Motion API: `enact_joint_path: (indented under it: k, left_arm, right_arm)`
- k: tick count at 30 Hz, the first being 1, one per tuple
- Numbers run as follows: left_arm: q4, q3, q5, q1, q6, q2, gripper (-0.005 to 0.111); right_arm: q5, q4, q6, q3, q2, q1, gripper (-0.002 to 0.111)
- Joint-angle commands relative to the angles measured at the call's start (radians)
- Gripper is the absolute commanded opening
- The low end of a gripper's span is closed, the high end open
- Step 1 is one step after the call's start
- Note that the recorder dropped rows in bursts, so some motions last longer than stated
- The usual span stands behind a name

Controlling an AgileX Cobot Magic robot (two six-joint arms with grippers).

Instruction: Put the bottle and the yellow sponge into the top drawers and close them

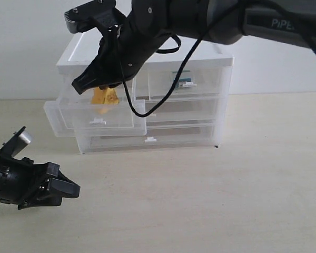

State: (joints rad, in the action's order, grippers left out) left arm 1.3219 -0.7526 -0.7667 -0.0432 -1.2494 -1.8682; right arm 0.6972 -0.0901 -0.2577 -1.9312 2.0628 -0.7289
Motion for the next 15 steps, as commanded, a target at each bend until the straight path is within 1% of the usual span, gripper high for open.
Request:
enact_joint_path:
  k: [1, 4, 9, 12, 15]
  left_arm:
    - [0.005, 0.003, -0.007, 0.002, -0.011, 0.008, 0.056]
    - [0.005, 0.003, -0.007, 0.002, -0.011, 0.008, 0.056]
    - [0.005, 0.003, -0.007, 0.002, -0.011, 0.008, 0.056]
    - [0.005, 0.003, -0.007, 0.002, -0.011, 0.008, 0.056]
    - [0.005, 0.003, -0.007, 0.002, -0.011, 0.008, 0.056]
  right_arm:
    - [0.145, 0.011, -0.034, -0.090, -0.018, -0.001, 0.000]
    - [0.200, 0.017, -0.038, -0.118, -0.018, -0.001, 0.000]
    - [0.219, 0.005, -0.047, -0.120, -0.002, -0.001, 0.000]
    - [0.217, -0.031, -0.068, -0.120, 0.036, -0.001, 0.000]
    - [0.174, -0.065, -0.089, -0.120, 0.079, -0.001, 0.000]
